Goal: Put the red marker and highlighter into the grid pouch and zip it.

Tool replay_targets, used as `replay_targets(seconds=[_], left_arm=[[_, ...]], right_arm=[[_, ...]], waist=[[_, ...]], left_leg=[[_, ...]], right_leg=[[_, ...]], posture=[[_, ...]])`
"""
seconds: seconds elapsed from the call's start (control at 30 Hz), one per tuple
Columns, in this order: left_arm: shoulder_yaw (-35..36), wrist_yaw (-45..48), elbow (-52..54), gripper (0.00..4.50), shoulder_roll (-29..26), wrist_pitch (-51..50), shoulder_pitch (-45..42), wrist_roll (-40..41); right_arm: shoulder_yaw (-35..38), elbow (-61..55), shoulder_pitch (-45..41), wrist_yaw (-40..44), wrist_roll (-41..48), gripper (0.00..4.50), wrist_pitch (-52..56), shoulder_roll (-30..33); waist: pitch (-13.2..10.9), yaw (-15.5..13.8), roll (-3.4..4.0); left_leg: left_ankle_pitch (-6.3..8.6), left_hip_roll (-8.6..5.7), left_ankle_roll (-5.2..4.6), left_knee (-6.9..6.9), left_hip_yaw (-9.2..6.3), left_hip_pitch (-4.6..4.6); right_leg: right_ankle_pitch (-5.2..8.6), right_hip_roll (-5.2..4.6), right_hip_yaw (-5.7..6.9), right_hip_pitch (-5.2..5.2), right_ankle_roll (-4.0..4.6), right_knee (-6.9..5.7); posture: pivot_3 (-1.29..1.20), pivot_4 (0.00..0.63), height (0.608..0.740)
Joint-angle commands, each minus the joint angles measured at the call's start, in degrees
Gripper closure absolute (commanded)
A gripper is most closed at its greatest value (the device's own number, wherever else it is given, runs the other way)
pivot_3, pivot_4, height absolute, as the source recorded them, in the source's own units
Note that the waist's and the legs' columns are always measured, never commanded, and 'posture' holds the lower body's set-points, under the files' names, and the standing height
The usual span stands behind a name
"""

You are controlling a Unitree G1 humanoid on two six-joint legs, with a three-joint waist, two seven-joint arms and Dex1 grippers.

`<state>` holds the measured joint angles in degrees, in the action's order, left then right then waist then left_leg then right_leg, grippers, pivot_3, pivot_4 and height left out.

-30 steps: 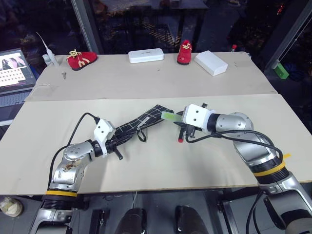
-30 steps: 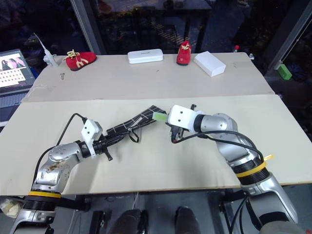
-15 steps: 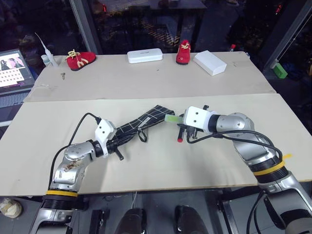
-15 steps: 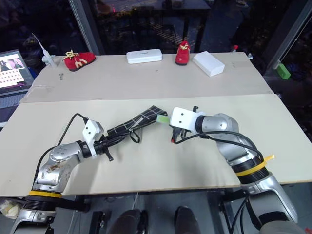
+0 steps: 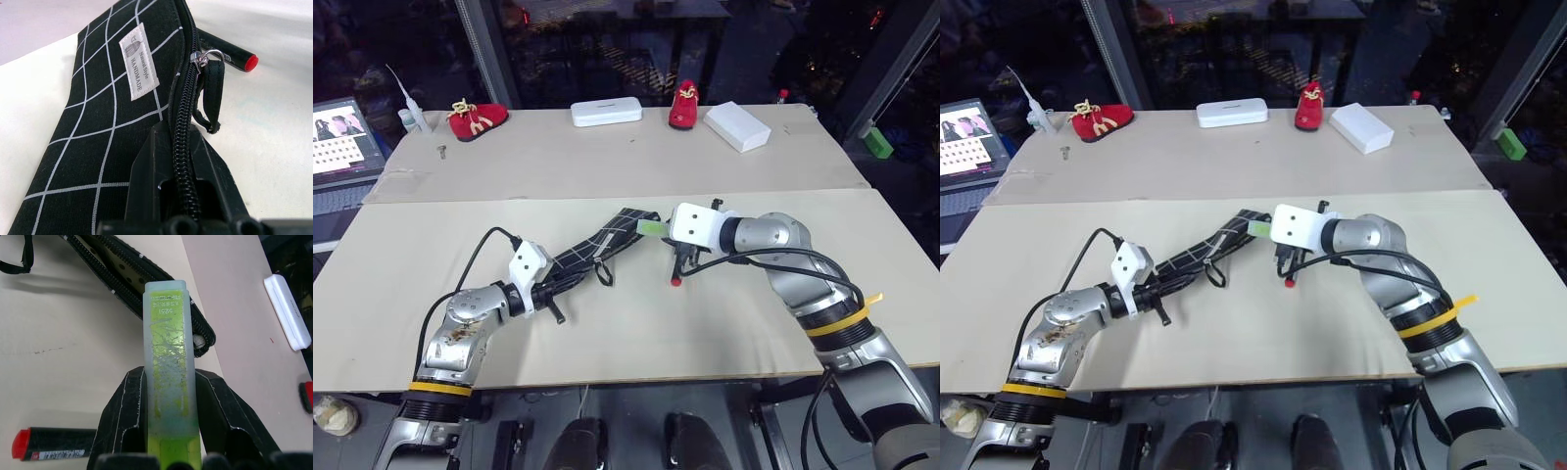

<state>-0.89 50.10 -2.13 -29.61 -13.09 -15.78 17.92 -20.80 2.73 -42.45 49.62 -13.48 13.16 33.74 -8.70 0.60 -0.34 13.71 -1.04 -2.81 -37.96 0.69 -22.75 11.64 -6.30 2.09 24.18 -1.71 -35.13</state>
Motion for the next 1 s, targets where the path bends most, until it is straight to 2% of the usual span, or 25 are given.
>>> replay_targets(seconds=[0.03, 0.27, 0.57, 0.7, 1.0], left_arm=[[0.0, 0.1, 2.8, 4.5, 0.0, -0.1, -0.2, 0.3], [-0.1, 0.2, 2.6, 4.5, -0.1, -0.2, -0.5, 0.3], [-0.5, 0.5, 2.6, 4.5, -0.1, -0.8, -1.0, 0.3], [-0.5, 0.8, 2.6, 4.5, -0.2, -1.0, -1.0, 0.4], [-0.9, 1.7, 2.1, 4.5, -0.3, -1.2, -1.9, 0.2]], right_arm=[[0.7, -1.9, 0.0, 1.2, -0.5, 3.49, 1.6, 0.9], [-0.3, -1.6, -1.4, 1.2, -2.6, 3.49, 5.6, -0.5], [-5.0, -0.1, -4.2, 1.0, -7.0, 3.49, 4.5, -4.7], [-7.5, 1.2, -5.8, -0.2, -9.8, 3.49, 0.3, -6.5], [-14.5, 7.6, -8.5, -5.8, -17.5, 3.49, -19.6, -7.9]], waist=[[0.0, 0.0, 0.0], [0.0, 0.2, 0.0], [0.0, 0.1, 0.0], [0.0, 0.1, 0.0], [0.0, 0.3, 0.01]], left_leg=[[0.0, 0.0, 0.0, 0.0, 0.0, 0.0], [0.0, 0.01, 0.0, 0.0, 0.0, 0.01], [-0.01, 0.0, 0.01, 0.0, -0.01, 0.0], [-0.01, -0.01, 0.02, 0.0, 0.0, 0.01], [-0.05, -0.01, 0.08, 0.0, 0.0, 0.02]], right_leg=[[0.0, 0.0, 0.0, 0.0, 0.0, 0.0], [0.0, 0.0, 0.0, 0.01, 0.0, -0.02], [0.0, 0.02, 0.0, 0.03, 0.0, -0.05], [0.0, 0.02, 0.0, 0.04, 0.0, -0.05], [0.0, 0.03, 0.01, 0.05, 0.0, -0.06]], posture=[[0.0, 0.15, 0.74], [0.0, 0.15, 0.74], [0.0, 0.15, 0.74], [0.0, 0.15, 0.74], [0.0, 0.15, 0.74]])
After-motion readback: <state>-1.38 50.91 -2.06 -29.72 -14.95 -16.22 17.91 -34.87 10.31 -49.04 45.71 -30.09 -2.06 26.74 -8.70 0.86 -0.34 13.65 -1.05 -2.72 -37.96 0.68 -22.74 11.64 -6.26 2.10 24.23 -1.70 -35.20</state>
